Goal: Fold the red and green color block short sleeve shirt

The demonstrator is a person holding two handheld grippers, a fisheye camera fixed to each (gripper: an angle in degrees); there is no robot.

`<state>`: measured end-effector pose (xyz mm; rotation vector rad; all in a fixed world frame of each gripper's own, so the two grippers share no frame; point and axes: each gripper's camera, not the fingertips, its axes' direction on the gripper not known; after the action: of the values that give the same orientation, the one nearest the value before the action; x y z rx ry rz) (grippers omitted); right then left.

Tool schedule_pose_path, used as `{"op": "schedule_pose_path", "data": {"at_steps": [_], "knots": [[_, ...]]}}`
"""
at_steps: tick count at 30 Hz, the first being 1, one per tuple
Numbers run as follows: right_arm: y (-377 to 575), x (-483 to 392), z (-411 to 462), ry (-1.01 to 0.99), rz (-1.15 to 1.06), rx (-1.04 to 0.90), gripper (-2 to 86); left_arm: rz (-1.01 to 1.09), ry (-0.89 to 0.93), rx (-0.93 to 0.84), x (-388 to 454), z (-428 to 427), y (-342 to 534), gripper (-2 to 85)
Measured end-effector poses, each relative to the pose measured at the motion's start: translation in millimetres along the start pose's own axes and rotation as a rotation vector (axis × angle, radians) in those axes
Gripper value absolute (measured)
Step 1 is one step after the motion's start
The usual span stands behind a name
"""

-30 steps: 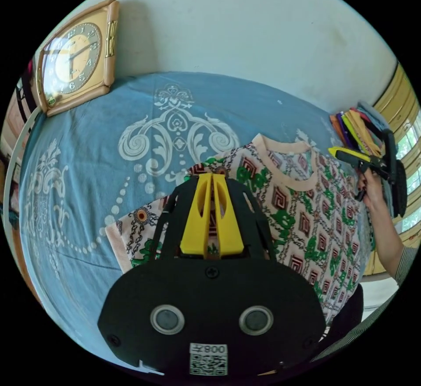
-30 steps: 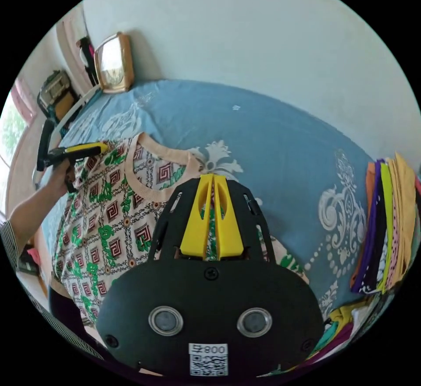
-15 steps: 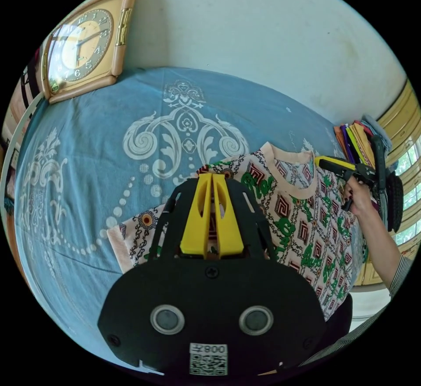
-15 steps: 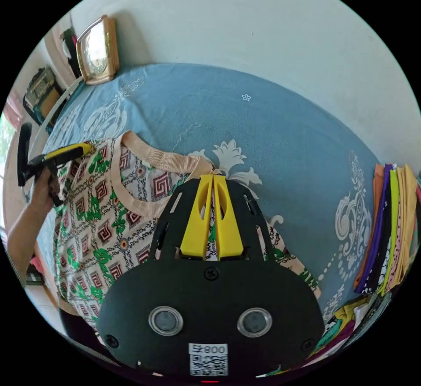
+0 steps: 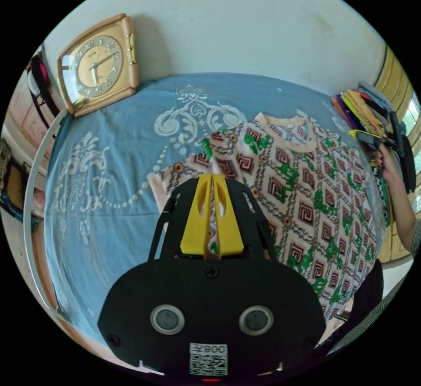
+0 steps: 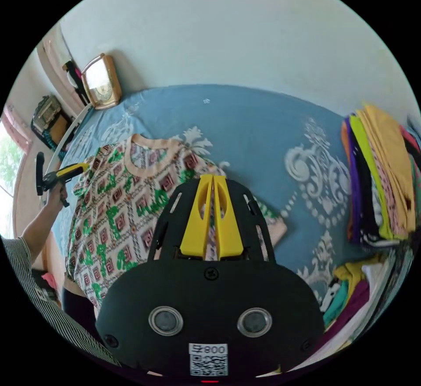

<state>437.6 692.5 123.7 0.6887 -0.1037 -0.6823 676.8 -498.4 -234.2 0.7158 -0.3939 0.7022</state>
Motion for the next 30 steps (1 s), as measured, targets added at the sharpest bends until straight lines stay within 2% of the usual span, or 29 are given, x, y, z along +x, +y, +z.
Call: {"op": "schedule_pose_path", "data": {"at_steps": [3,4,9,13,15,17,20,23,26,30], "knots": [[40,38,14,0.035,0.098,-0.089,-0.1,-0.057,-0.03,-0.09,-14,17,13,0.2],[50,49,30,0.058,0.123,-0.154,-0.2,-0.077,-0.004,-0.051,-19,17,18,0.2],[67,74,16,0.039,0.204,-0.093,-0.4,-0.124,-0.077,-0.072,-25,15,25,0.1],[90,89,-15,0.074,0.223,-0.001,-0.4,-0.154,-0.024,0.015,-27,2,39,0.2],[100,101,-14,0.099,0.259,-0.014,-0.4,-0.168,-0.027,0.004,-27,6,43,0.2],[111,118,0,0.097,0.304,-0.079,-0.4,-0.167,-0.028,-0.119,-27,31,46,0.2],[128,129,-10,0.043,0.348,-0.044,-0.4,-0.228,0.008,-0.06,-32,28,53,0.1],[149,119,-34,0.002,0.311,0.034,-0.4,-0.242,0.0,0.019,-29,21,63,0.2],[175,100,-38,-0.01,0.266,0.041,-0.5,-0.254,0.012,-0.022,-25,35,76,0.2],[199,92,-6,0.062,0.231,-0.123,-0.5,-0.293,0.028,-0.065,-23,50,87,0.1]]}}
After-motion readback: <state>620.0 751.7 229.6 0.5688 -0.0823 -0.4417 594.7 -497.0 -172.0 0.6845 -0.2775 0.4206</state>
